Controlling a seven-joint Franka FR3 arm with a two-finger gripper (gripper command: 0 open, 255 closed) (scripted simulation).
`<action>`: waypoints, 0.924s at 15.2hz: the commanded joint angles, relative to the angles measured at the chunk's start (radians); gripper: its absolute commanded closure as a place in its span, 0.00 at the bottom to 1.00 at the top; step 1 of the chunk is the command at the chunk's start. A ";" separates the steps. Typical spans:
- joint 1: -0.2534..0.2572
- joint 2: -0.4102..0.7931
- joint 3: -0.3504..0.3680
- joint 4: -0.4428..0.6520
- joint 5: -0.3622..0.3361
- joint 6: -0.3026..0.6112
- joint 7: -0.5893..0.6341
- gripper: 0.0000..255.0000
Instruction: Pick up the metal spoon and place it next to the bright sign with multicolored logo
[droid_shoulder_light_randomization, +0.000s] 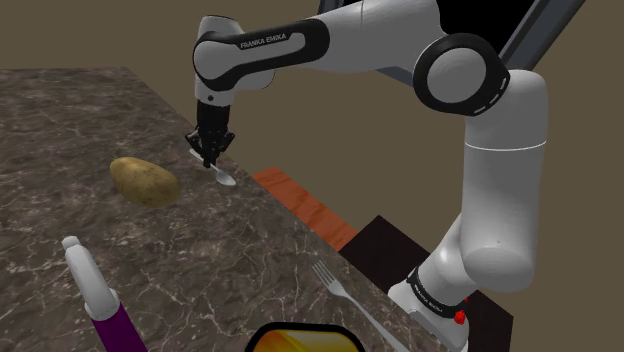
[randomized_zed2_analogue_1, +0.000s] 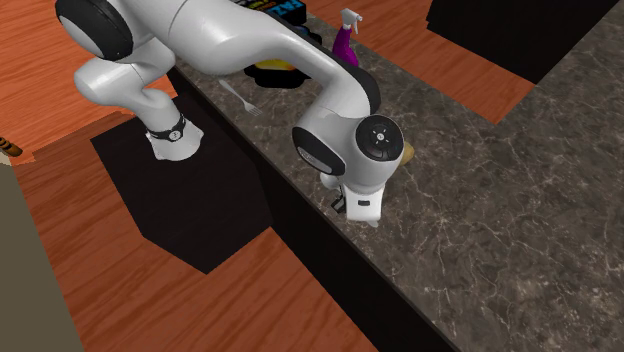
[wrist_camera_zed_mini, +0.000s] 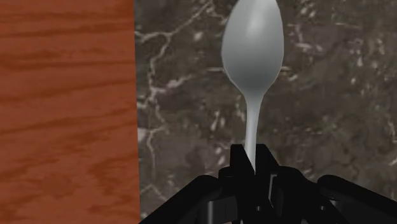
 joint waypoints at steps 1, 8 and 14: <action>0.000 0.001 0.000 -0.001 0.000 0.000 0.000 1.00; 0.000 -0.019 0.001 0.023 0.001 -0.043 0.006 1.00; -0.002 -0.044 0.003 0.065 0.002 -0.110 0.015 1.00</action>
